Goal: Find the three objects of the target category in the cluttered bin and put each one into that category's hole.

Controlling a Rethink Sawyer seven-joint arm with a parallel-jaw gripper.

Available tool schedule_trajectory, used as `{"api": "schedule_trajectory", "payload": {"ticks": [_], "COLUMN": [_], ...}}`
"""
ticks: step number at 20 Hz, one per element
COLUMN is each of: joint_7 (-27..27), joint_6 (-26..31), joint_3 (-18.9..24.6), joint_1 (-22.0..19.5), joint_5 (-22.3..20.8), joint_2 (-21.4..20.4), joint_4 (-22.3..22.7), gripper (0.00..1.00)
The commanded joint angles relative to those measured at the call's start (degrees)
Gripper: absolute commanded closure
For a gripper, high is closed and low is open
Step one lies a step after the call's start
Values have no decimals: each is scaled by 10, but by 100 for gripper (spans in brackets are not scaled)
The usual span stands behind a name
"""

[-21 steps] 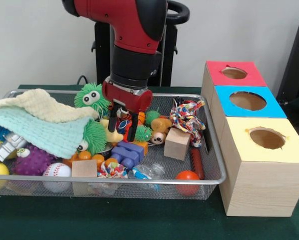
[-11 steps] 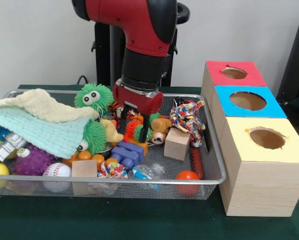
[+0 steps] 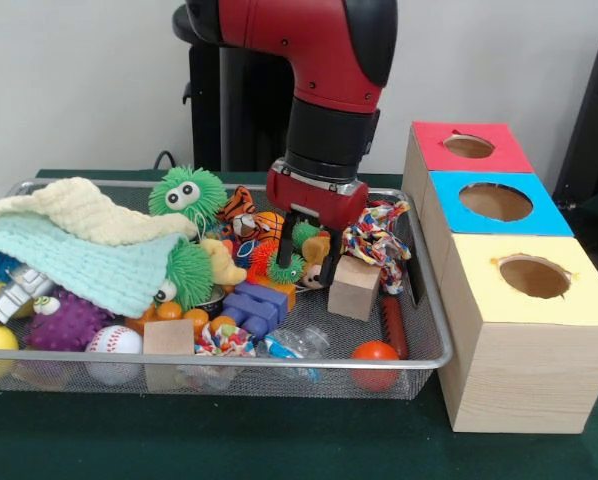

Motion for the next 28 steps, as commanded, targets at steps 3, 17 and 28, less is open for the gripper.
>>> {"api": "schedule_trajectory", "payload": {"ticks": [3, 17, 28], "joint_7": [23, 23, 107], "joint_6": [66, 103, 73], "joint_3": [41, 30, -2], "joint_1": [-13, -2, 20], "joint_5": [15, 7, 57], "joint_2": [26, -11, 32], "joint_4": [-84, -59, -50], "gripper": [0, 0, 0]}}
